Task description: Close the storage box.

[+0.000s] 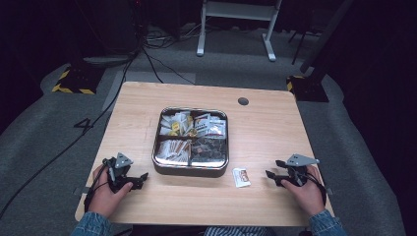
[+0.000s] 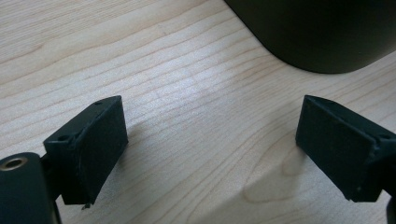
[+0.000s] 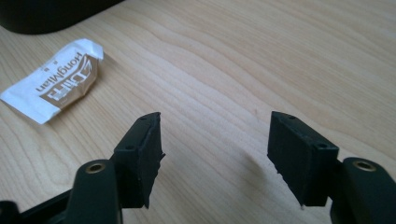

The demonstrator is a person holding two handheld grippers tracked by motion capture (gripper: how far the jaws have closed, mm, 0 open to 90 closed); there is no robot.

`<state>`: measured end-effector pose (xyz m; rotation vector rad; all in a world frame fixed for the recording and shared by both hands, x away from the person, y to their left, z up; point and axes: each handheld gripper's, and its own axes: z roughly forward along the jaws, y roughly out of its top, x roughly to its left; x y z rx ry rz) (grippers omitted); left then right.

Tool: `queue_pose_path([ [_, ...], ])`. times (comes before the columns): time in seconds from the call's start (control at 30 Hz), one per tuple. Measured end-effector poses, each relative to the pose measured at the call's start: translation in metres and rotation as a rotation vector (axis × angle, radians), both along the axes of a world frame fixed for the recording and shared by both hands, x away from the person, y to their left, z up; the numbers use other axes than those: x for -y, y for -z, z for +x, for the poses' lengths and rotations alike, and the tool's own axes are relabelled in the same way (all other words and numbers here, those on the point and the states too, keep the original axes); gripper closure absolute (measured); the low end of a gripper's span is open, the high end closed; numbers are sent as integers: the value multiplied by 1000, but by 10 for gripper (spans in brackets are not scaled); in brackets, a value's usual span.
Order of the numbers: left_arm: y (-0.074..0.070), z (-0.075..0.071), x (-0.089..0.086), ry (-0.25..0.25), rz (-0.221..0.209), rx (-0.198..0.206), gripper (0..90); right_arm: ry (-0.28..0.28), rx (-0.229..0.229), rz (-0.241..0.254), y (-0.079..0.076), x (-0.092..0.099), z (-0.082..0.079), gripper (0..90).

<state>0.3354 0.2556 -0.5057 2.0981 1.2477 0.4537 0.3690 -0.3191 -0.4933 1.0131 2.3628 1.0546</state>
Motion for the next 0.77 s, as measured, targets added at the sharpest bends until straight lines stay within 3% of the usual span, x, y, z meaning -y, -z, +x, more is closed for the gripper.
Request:
queue_pose_path([
  [0.03,0,0,0,0,0,0,93,-1,-6,-5,1,0,0,345],
  [0.1,0,0,0,0,0,0,93,5,-27,-23,8,0,2,219],
  [0.13,0,0,0,0,0,0,93,27,-34,5,11,0,4,164],
  [0.77,0,0,0,0,0,0,93,20,-43,1,12,-2,5,133],
])
